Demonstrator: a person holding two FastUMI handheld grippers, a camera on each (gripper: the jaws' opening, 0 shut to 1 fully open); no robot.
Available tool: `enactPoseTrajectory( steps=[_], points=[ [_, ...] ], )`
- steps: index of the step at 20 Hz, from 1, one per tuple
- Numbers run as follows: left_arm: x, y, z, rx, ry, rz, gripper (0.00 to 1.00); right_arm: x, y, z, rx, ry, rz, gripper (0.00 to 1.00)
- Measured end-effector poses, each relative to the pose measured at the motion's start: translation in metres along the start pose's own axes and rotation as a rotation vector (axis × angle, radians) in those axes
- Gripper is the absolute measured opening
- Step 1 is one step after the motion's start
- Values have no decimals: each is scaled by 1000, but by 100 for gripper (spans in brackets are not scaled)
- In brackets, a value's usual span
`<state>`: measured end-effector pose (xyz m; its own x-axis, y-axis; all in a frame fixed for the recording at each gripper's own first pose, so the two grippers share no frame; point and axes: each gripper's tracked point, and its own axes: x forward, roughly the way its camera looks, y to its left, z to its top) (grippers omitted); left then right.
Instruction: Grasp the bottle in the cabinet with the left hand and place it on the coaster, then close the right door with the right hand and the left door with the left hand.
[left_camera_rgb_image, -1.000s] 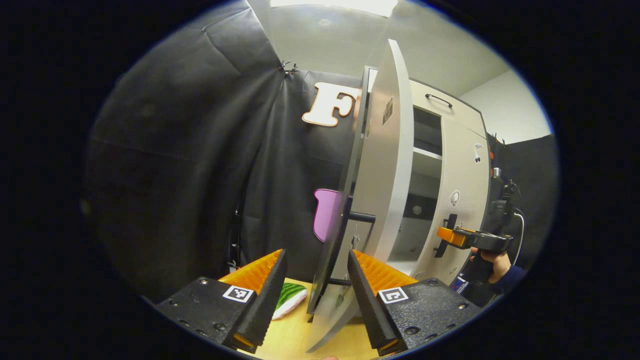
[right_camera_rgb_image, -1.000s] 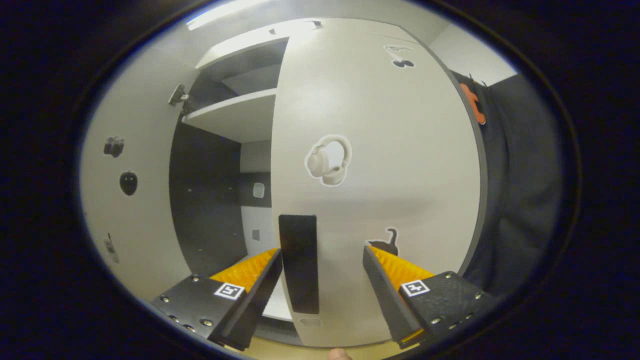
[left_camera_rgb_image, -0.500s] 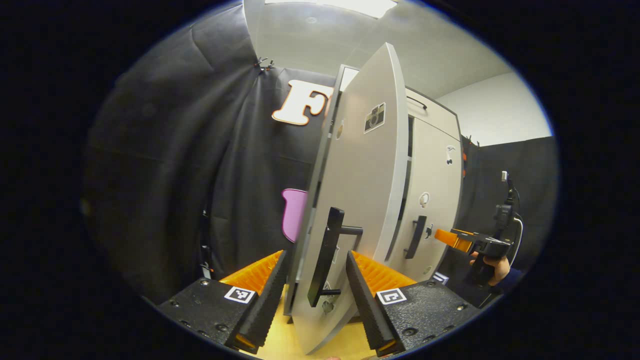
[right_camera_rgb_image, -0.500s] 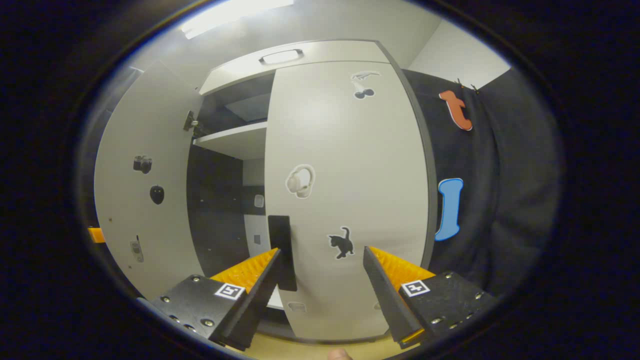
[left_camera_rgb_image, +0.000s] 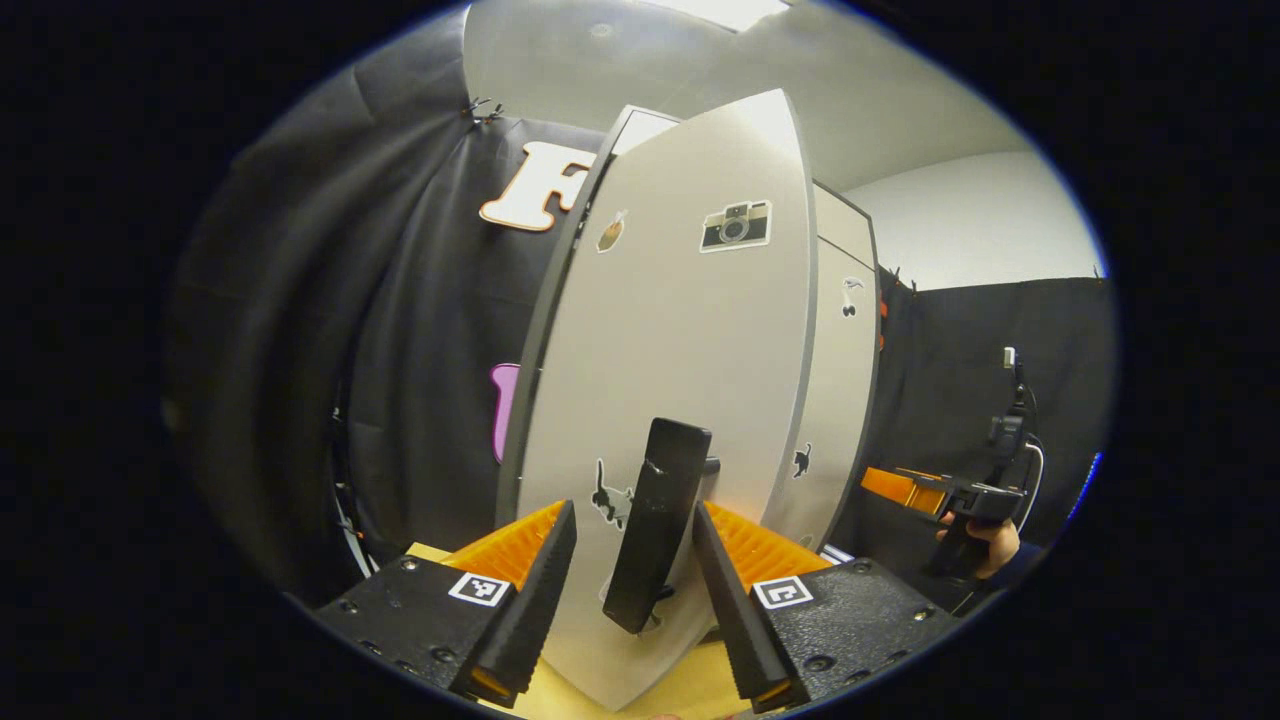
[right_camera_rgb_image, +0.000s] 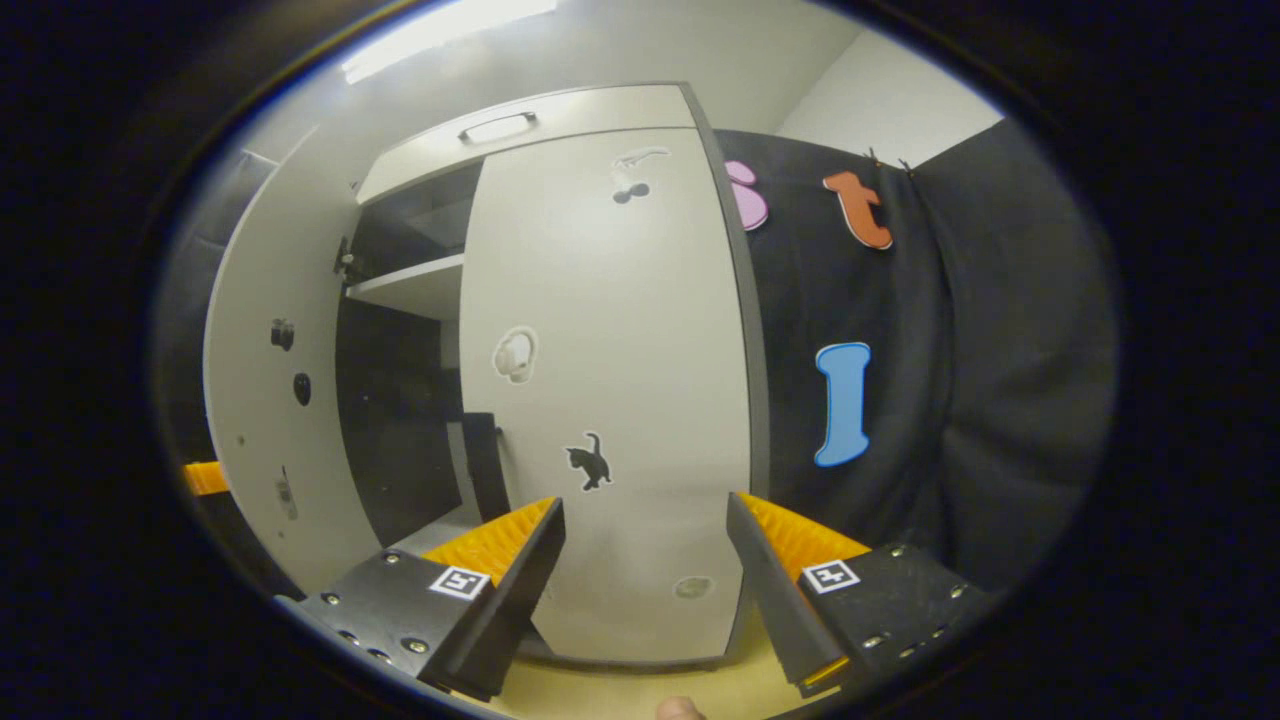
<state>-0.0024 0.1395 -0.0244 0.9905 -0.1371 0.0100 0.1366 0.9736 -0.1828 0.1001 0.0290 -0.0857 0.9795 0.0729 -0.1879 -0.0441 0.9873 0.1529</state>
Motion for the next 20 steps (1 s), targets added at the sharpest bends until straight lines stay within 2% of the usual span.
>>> enactPoseTrajectory(
  steps=[1,2,3,4,5,6,7,13,14,20],
  points=[
    [6,-3,-2,9,-1,1,80,-2,-5,1,3,0,-6,98],
    [12,-6,-5,12,1,-2,67,-4,-11,2,2,-1,-16,98],
    [18,-13,-7,12,3,-13,81,-5,-17,2,-1,-3,-25,98],
    [23,-16,-8,21,6,-13,67,-8,-24,2,-2,-3,-35,98],
    [29,-21,-10,28,9,-24,76,-10,-29,2,0,-2,-42,98],
    [34,-25,-12,39,12,-30,80,-12,-35,2,2,-1,-51,98],
    [41,-31,-14,50,17,-34,76,-14,-40,2,5,0,-60,98],
    [78,-50,-23,41,30,-29,81,-35,-67,-4,18,8,-94,98],
    [84,-53,-24,39,32,-26,78,-39,-71,-6,16,10,-98,98],
    [99,-60,-28,20,44,-18,78,-56,-79,-14,28,25,-83,98]
  ],
)
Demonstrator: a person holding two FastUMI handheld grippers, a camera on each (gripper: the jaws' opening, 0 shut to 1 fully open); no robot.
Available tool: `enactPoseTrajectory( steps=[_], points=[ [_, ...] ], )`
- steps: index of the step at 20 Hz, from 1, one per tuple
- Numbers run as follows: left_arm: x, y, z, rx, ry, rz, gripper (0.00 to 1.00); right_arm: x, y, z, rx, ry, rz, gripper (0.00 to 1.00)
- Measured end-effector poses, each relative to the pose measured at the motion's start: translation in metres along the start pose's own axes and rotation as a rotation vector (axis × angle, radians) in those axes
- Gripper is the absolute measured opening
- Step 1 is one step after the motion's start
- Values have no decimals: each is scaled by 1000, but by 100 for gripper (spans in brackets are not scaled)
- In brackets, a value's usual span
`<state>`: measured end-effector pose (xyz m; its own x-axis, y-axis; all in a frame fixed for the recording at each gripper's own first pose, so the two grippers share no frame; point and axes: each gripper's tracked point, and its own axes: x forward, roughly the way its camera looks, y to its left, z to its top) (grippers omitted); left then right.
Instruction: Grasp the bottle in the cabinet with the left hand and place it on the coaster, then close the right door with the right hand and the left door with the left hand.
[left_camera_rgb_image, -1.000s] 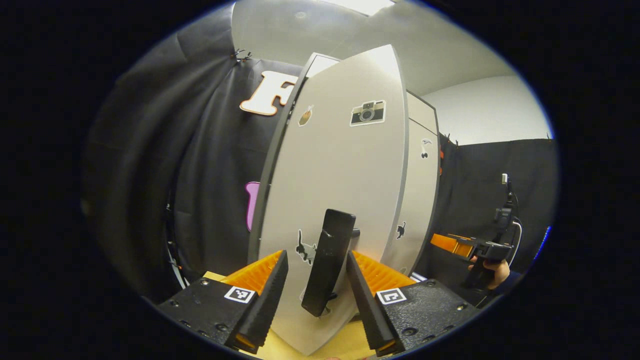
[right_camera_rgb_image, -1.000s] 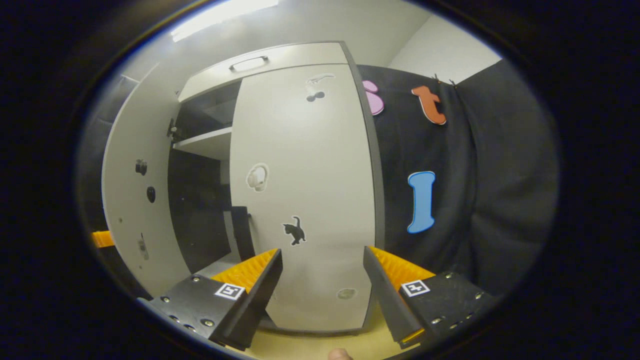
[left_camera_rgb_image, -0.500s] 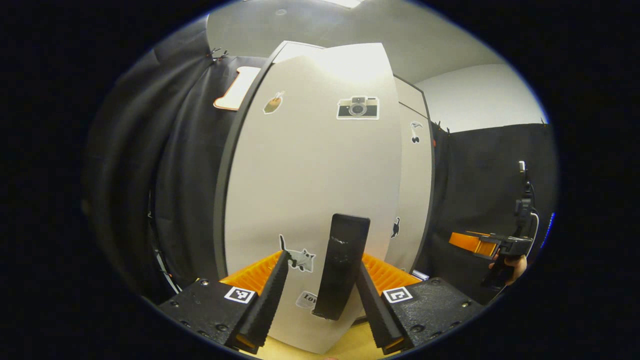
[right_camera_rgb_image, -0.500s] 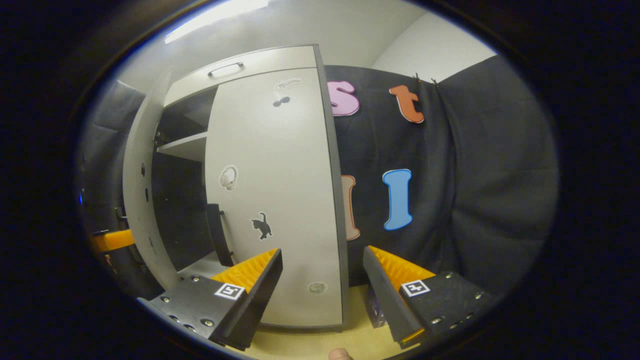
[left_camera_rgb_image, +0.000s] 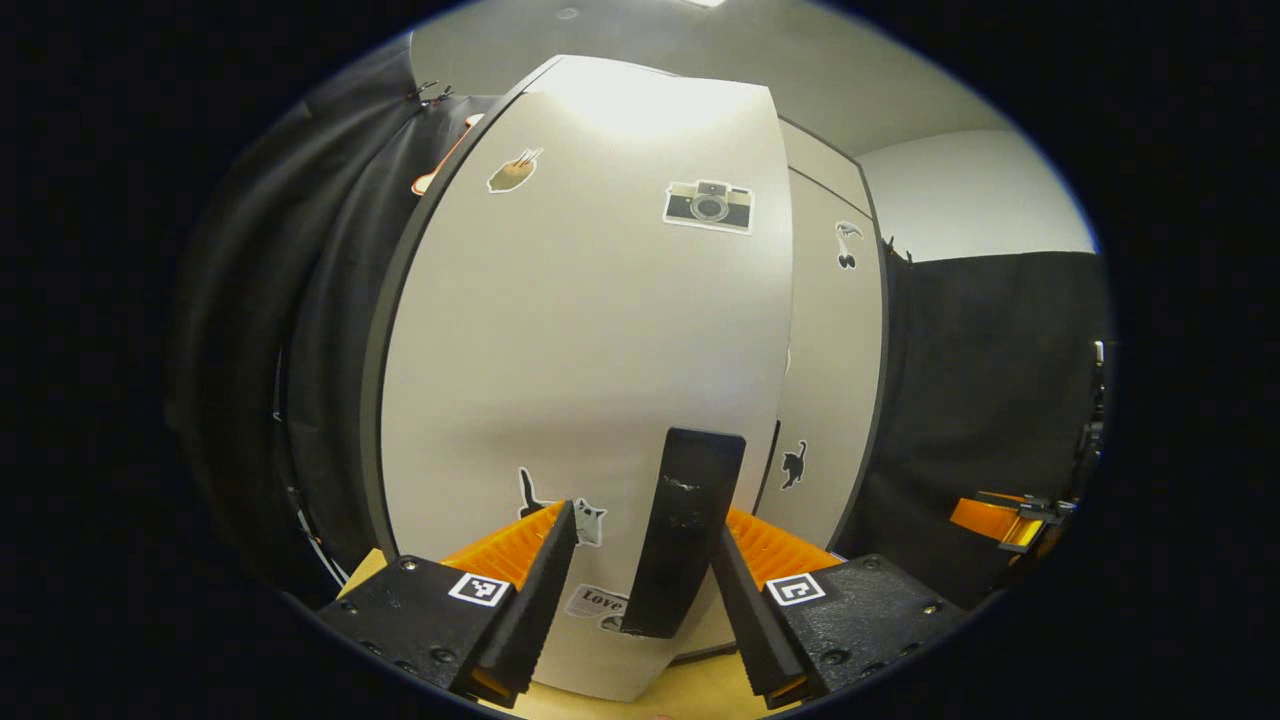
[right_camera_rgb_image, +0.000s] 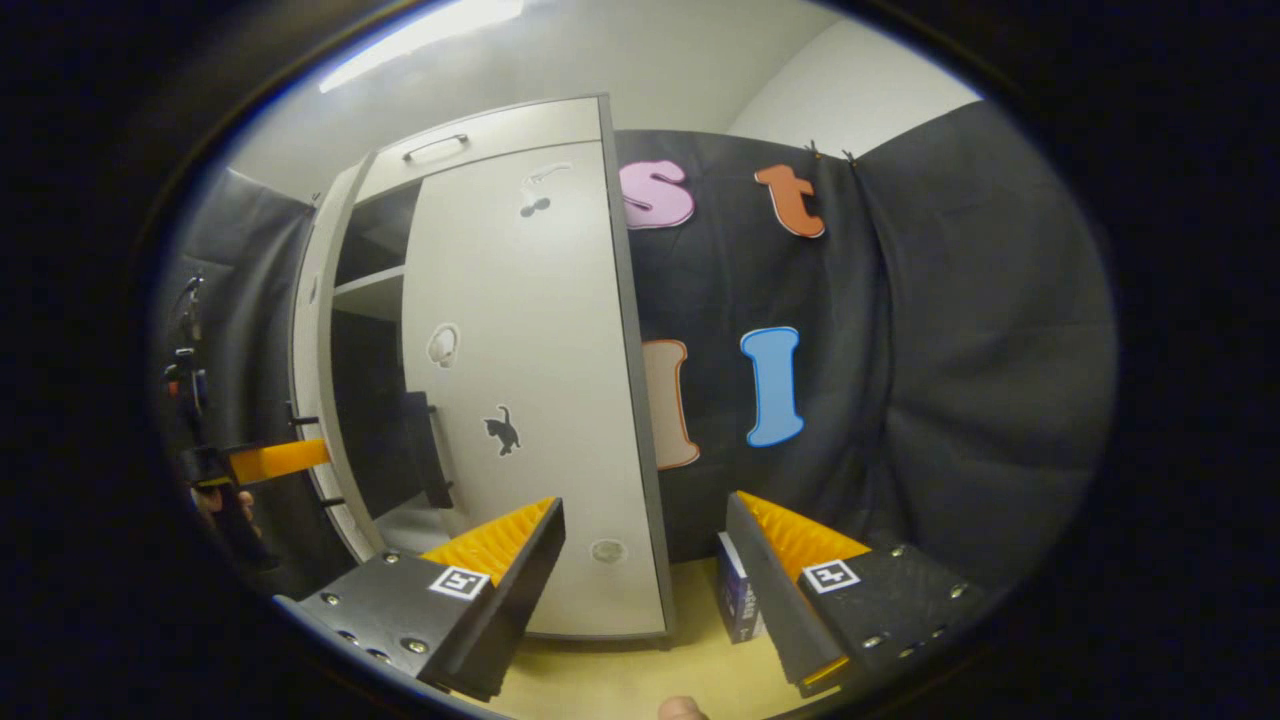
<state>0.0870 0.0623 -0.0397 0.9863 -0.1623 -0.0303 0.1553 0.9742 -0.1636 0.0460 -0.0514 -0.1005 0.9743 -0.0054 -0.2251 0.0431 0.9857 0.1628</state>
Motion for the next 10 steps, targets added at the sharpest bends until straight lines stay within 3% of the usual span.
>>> enactPoseTrajectory(
  steps=[9,10],
  points=[
    [16,-4,-1,37,-2,47,78,-11,8,2,-16,-1,37,94],
    [17,-4,-2,48,-2,56,78,-11,8,1,-15,0,38,98]
  ],
)
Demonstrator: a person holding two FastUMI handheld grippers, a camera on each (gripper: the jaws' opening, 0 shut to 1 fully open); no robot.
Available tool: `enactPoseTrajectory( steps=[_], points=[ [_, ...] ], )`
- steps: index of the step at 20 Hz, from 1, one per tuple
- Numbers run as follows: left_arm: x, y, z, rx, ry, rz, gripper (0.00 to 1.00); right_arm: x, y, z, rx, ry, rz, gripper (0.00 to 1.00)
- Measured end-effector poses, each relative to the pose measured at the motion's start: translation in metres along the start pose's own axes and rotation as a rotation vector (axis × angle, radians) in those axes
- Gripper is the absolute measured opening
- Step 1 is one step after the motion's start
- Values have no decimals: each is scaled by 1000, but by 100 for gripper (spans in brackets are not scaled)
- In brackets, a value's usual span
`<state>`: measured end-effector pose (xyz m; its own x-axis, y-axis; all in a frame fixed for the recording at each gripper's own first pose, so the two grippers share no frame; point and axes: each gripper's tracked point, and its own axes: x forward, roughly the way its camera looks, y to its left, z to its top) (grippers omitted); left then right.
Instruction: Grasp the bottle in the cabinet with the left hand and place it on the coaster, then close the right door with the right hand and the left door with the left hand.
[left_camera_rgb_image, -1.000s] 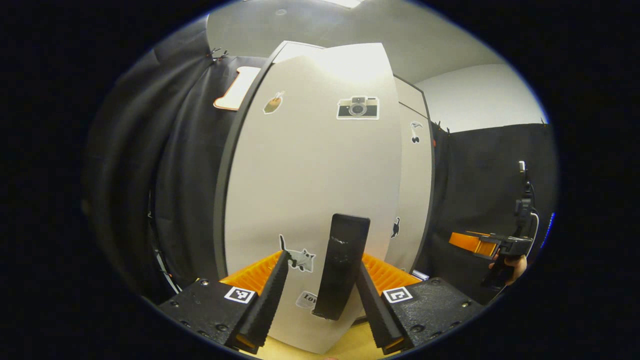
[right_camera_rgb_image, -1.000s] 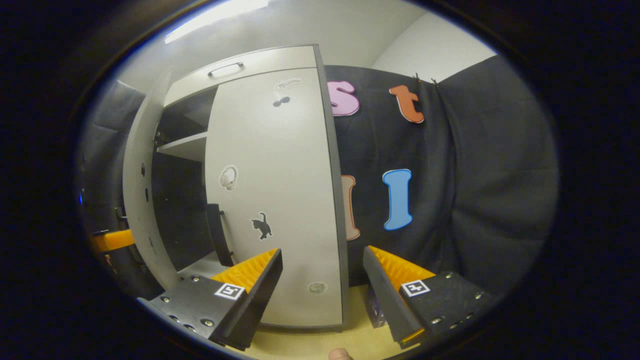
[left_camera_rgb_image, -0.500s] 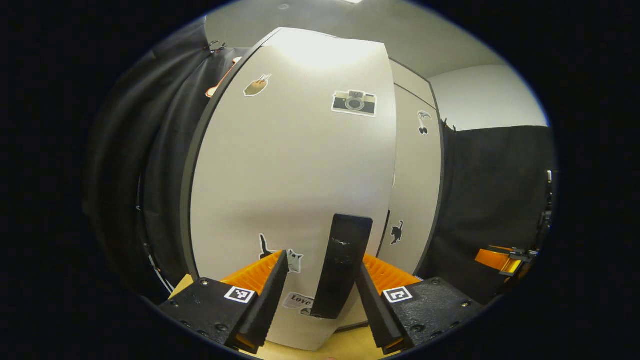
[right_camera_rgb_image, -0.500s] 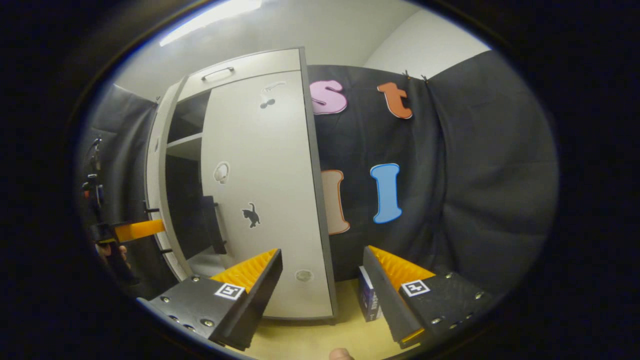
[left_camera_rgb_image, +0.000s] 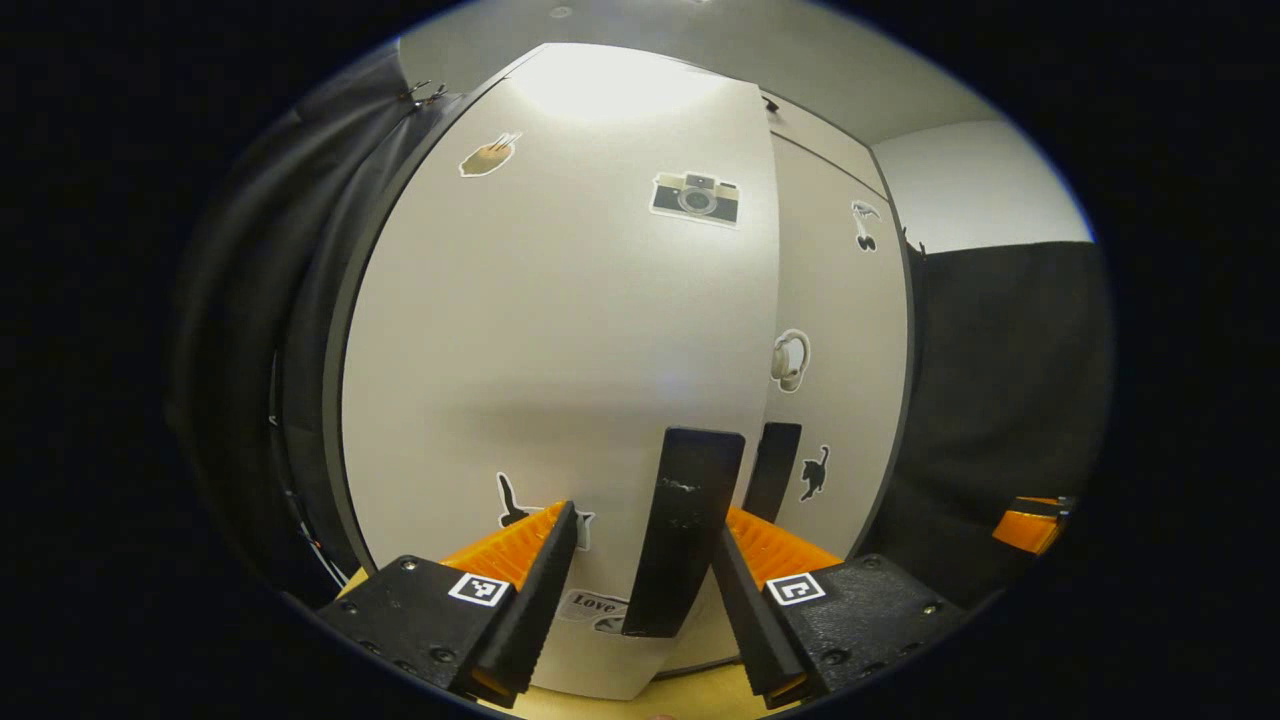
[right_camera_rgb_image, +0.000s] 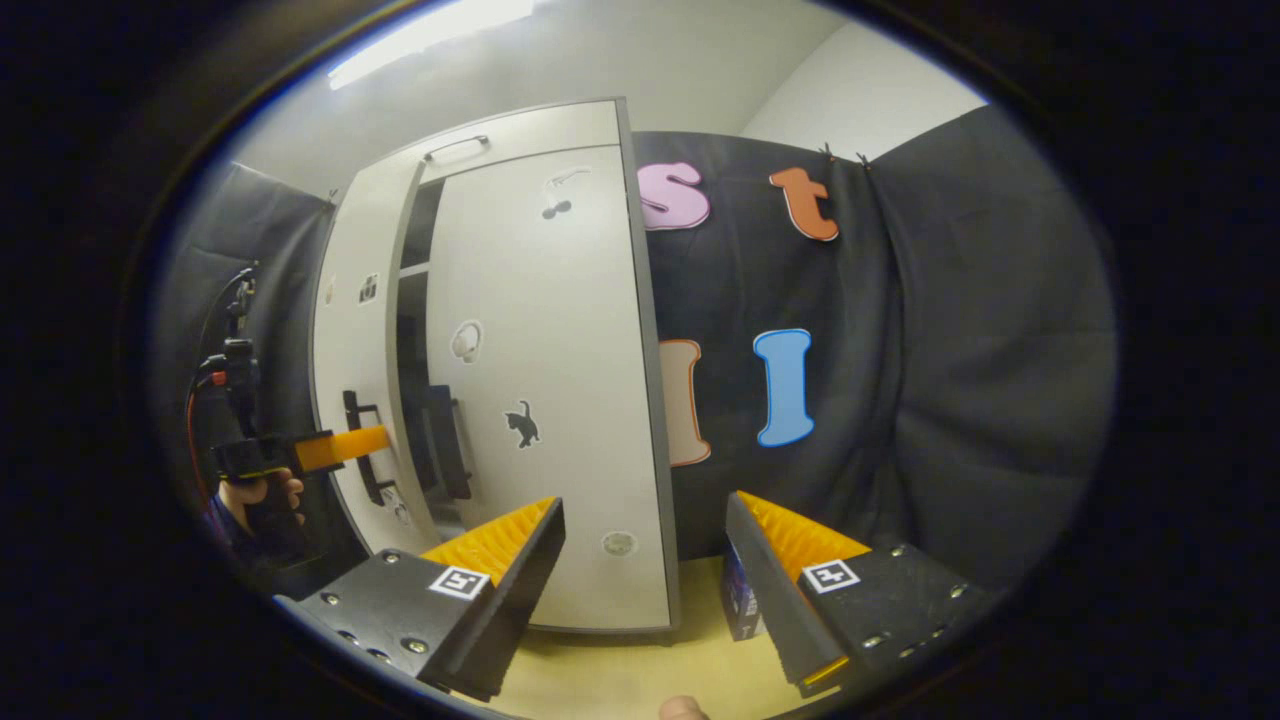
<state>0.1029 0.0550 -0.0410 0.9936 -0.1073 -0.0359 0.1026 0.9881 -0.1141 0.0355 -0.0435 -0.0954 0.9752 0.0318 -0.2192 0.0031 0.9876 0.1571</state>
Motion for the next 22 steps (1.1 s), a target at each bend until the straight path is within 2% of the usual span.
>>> enactPoseTrajectory(
  steps=[6,16,17,18,22],
  points=[
    [4,-2,0,30,-1,31,78,8,-2,-2,-5,2,2,98],
    [1,-7,-1,27,-4,24,79,13,-5,-2,-8,-5,-1,94],
    [1,-7,-2,29,0,24,78,12,-5,-1,-10,-6,0,98],
    [1,-7,-1,36,1,24,78,11,-5,-1,-12,-8,1,94],
    [-1,-9,-2,40,15,22,78,4,-1,3,-16,-12,14,94]
  ],
)
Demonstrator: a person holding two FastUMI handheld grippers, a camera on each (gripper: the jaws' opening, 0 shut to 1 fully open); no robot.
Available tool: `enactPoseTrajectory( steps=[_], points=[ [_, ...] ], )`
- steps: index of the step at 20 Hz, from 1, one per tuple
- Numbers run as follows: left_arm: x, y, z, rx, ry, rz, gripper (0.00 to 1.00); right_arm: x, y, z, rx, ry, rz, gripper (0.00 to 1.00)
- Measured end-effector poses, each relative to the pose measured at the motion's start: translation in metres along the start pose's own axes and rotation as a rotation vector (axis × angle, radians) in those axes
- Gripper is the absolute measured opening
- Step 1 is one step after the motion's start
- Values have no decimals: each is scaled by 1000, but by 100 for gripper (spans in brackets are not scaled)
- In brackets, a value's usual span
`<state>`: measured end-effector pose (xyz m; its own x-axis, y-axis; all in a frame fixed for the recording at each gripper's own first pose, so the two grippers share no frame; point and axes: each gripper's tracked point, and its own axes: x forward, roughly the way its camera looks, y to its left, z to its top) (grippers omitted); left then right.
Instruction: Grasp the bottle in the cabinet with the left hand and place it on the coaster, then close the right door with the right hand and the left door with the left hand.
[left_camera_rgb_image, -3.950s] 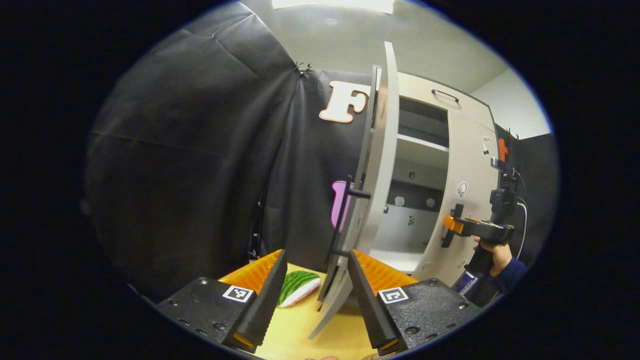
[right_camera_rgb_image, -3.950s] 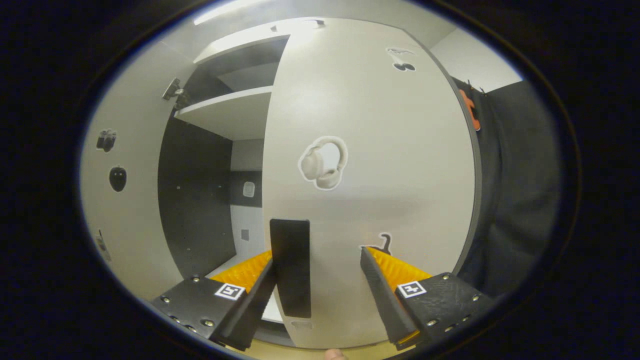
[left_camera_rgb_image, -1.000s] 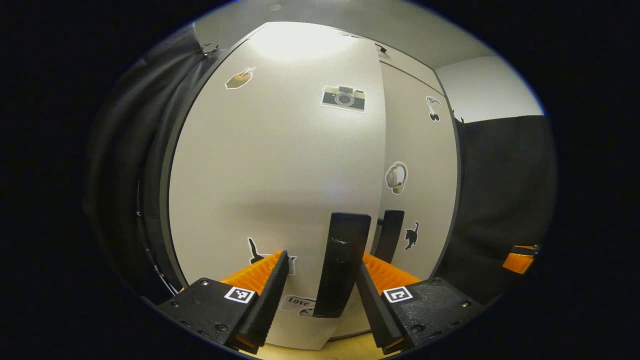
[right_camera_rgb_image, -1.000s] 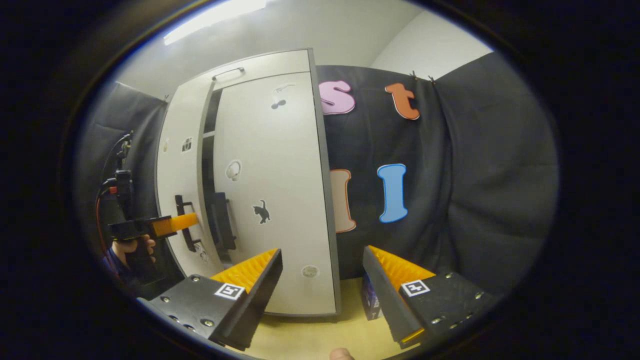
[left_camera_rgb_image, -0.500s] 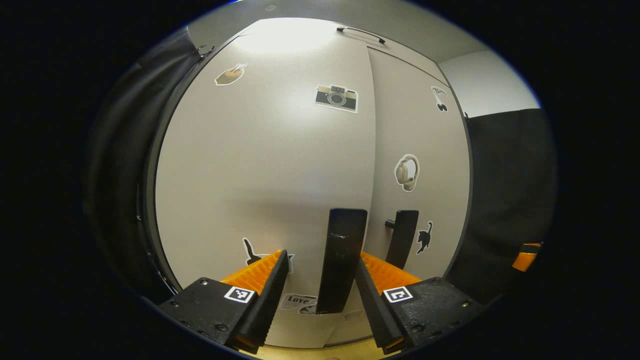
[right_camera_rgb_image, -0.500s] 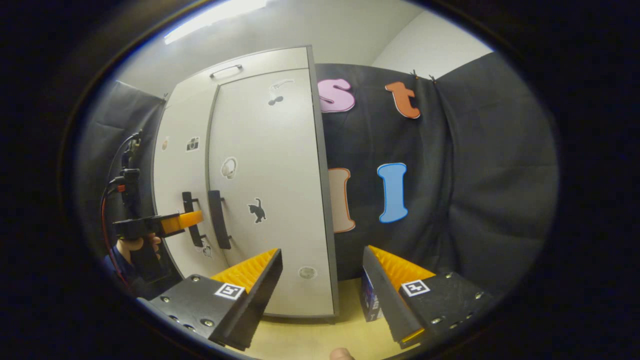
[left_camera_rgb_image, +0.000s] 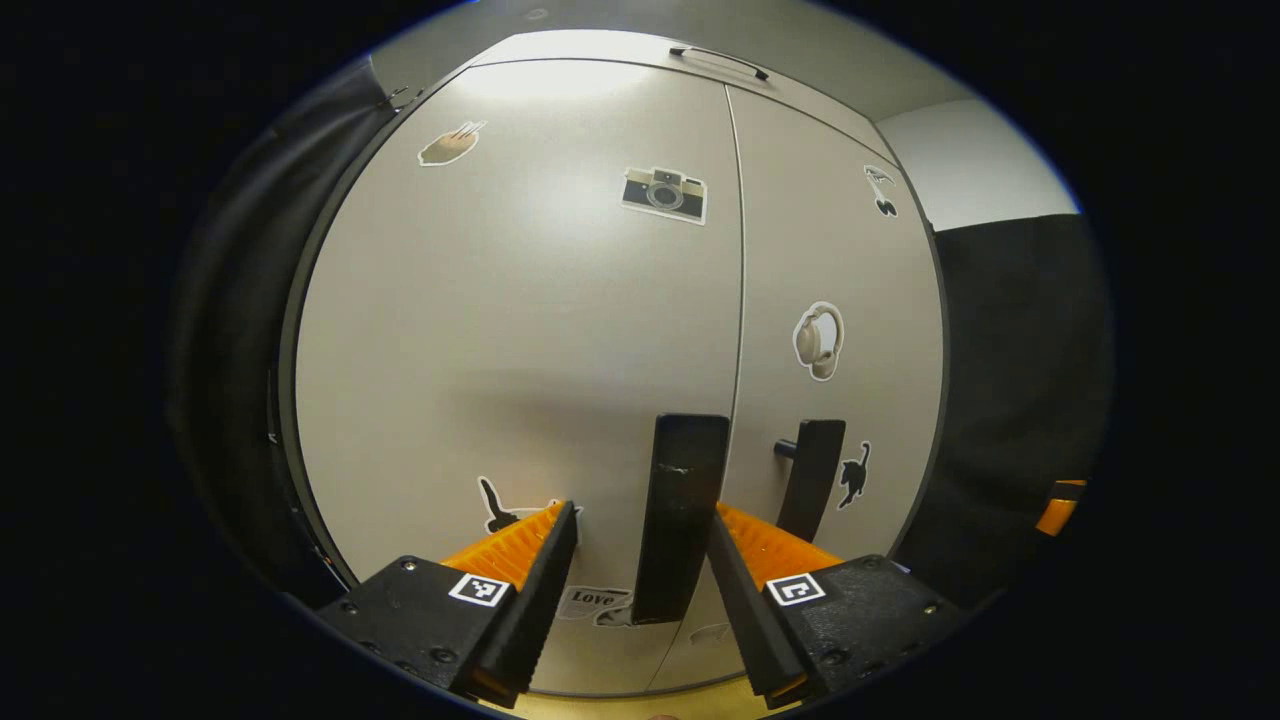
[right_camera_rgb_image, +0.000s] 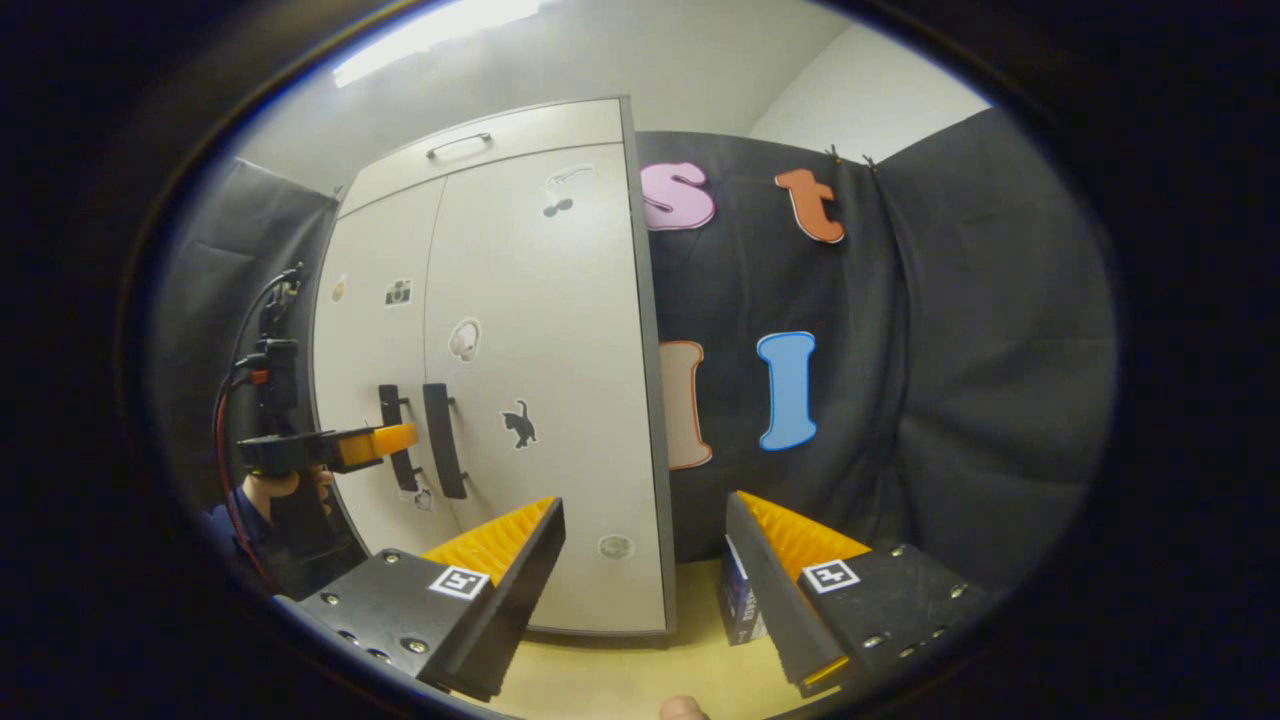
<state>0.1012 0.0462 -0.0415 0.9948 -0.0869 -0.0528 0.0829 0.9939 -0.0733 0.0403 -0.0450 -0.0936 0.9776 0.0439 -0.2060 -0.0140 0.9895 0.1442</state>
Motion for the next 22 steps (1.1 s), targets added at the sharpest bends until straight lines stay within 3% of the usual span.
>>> enactPoseTrajectory(
  steps=[3,4,5,6,7,8,9,10,14,16,17,22],
  points=[
    [-14,-3,7,18,-19,-5,77,-9,3,9,-6,-20,9,98],
    [-23,-5,12,30,-27,-2,77,-13,5,12,-7,-25,13,94],
    [-33,-7,18,37,-34,-2,71,-16,7,15,-7,-29,17,98],
    [-46,-10,25,42,-43,-5,74,-21,10,19,-7,-33,22,94],
    [-60,-14,32,43,-47,-5,74,-26,11,24,-8,-37,23,98],
    [-78,-18,42,41,-55,-1,80,-32,13,30,-8,-44,24,94],
    [-96,-21,52,38,-60,1,74,-37,15,37,-7,-47,24,98],
    [-115,-26,64,33,-70,-2,74,-42,18,44,-4,-50,25,98],
    [-186,-31,99,66,-93,41,74,-59,31,84,14,-93,36,94],
    [-212,-33,109,48,-100,61,73,-67,39,101,16,-121,55,98],
    [-223,-34,113,32,-108,68,73,-71,44,108,14,-135,64,94],
    [-261,-27,123,47,-137,142,74,-87,57,126,21,-193,101,98]
  ],
)
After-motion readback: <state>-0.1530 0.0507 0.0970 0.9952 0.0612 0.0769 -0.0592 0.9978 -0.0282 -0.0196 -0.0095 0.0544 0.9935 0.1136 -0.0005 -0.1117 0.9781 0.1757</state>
